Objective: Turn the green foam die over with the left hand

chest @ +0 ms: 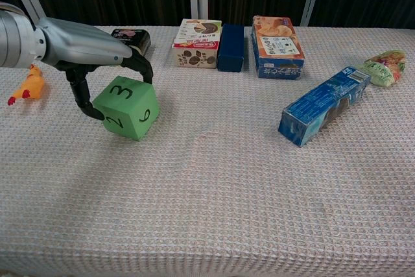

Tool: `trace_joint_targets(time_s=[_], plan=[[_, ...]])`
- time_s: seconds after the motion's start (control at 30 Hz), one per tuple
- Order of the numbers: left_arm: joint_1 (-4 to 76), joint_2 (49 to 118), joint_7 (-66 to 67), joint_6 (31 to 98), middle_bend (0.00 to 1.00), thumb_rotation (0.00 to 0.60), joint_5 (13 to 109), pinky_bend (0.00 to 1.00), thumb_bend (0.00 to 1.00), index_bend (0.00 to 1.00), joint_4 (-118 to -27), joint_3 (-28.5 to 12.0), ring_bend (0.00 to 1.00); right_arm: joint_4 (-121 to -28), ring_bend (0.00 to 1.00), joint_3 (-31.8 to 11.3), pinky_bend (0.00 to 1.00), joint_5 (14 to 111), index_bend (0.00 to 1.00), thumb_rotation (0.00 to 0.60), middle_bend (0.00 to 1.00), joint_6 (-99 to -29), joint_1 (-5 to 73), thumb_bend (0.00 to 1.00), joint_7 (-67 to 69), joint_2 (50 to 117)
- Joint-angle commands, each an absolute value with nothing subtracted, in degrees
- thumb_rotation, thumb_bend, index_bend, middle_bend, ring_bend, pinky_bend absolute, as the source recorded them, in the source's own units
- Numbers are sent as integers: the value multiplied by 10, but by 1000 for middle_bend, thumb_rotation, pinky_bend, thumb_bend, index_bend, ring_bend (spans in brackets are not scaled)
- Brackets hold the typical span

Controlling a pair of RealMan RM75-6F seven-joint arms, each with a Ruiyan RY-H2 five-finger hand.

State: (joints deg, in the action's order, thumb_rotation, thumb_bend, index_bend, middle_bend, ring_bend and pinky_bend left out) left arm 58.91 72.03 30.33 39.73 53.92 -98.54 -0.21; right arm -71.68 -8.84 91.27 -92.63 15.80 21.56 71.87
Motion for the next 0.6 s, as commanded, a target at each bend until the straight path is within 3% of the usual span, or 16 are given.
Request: trace_joint_targets(time_s=[0.03,0.37,0.6], plan=[[587,721,289,400,110,600,546,177,173,215,-987,-6,66,-716,0,-88,0,912,0,600,0,-924,159,477,216,720],[585,730,263,398,111,600,566,177,207,277,-972,-3,66,-709,0,-87,0,910,0,600,0,-921,157,477,216,723],[574,735,235,417,144,600,586,178,337,505,-970,-12,66,-708,0,-87,0,907,0,600,0,-919,156,477,216,723]])
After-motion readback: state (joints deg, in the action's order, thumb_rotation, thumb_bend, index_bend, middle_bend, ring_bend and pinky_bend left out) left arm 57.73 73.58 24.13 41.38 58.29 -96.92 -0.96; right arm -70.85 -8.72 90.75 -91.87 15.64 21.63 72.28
